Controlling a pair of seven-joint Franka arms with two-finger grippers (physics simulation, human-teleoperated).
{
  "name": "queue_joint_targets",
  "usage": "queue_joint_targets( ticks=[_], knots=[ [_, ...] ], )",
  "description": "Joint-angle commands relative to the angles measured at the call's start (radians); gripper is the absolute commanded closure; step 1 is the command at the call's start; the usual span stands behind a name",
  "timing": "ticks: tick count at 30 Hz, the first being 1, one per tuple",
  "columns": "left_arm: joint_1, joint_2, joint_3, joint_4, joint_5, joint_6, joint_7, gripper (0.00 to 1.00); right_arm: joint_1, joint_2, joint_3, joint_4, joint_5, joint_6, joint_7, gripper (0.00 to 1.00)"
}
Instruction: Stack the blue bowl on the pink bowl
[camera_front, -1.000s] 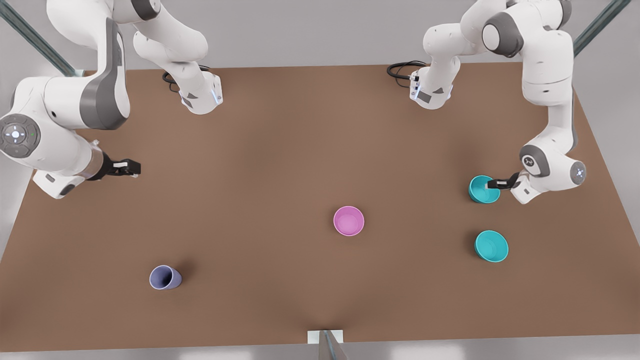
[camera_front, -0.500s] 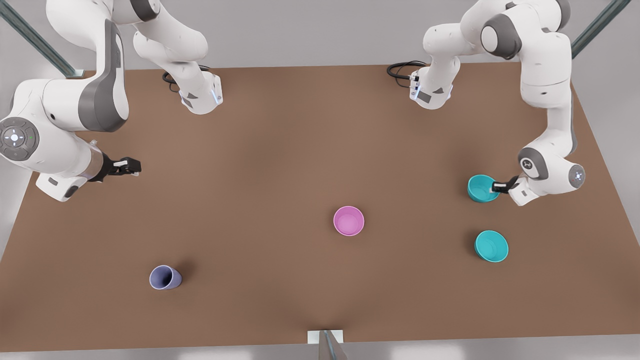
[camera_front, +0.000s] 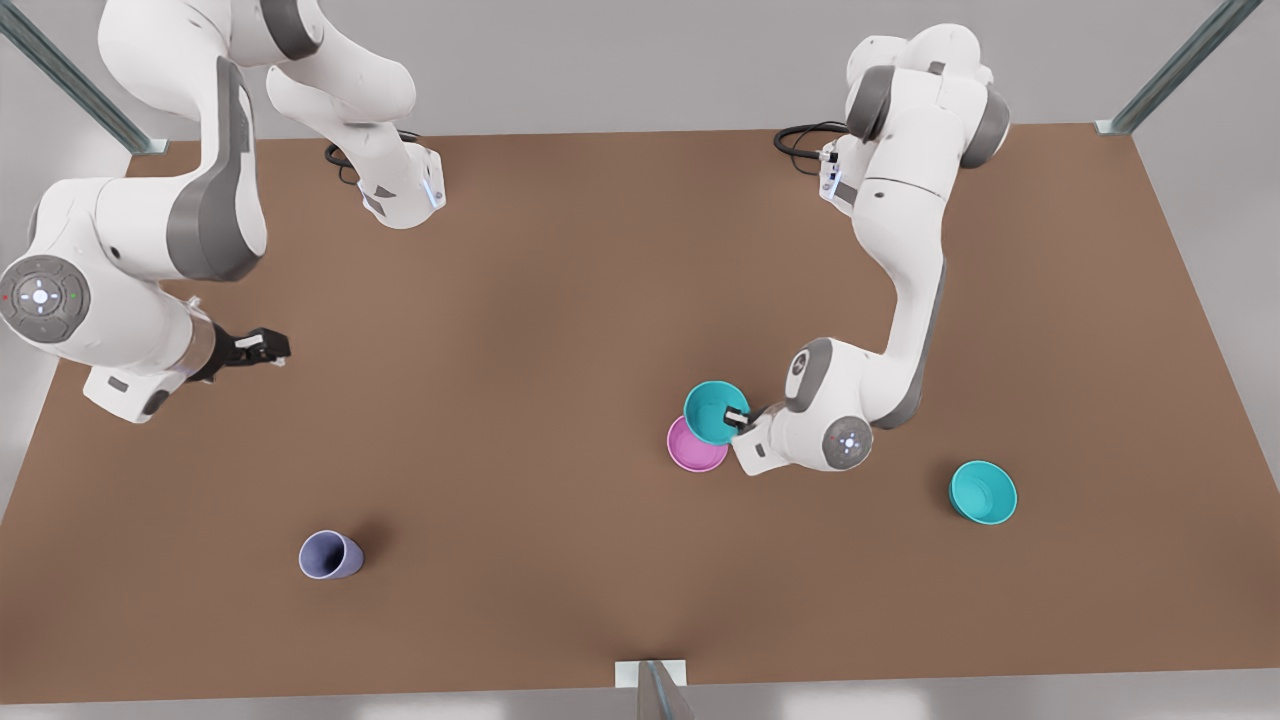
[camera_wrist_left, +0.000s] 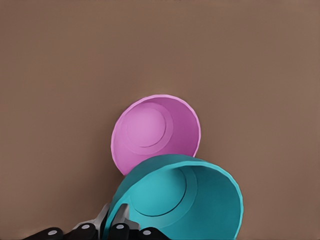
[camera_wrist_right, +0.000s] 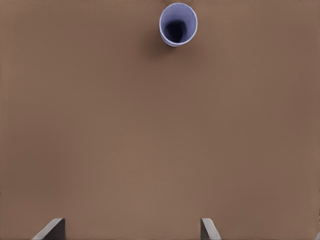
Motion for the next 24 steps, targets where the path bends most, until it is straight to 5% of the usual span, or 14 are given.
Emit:
queue_joint_targets(
  ticks=[1,16,17,18,19,22,24],
  knots=[
    [0.0,0.034,-0.005,0.042,-0.029,-0.04,-0.884,0.79,-0.01,0.004,-0.001,0.017,0.007,-0.005,-0.028,0.0],
    [0.008,0.048,-0.017,0.036,-0.031,0.059,-0.873,0.79,-0.014,0.021,0.005,0.049,0.012,-0.004,-0.035,0.0],
    [0.008,0.049,-0.017,0.031,-0.029,0.059,-0.853,0.63,-0.013,0.023,0.004,0.049,0.012,-0.004,-0.035,0.0],
    [0.008,0.048,-0.017,0.03,-0.029,0.056,-0.834,0.22,-0.013,0.023,0.004,0.048,0.012,-0.005,-0.035,0.0],
    [0.008,0.048,-0.017,0.03,-0.028,0.042,-0.833,0.0,-0.013,0.027,0.004,0.049,0.01,-0.005,-0.035,0.0],
    [0.008,0.002,-0.014,0.01,0.064,-0.203,-0.821,0.0,-0.011,0.029,0.004,0.049,0.009,-0.005,-0.035,0.0],
    [0.009,-0.162,0.061,0.025,0.195,-0.507,-0.815,0.0,-0.011,0.029,0.004,0.049,0.006,-0.005,-0.035,0.0]
  ],
)
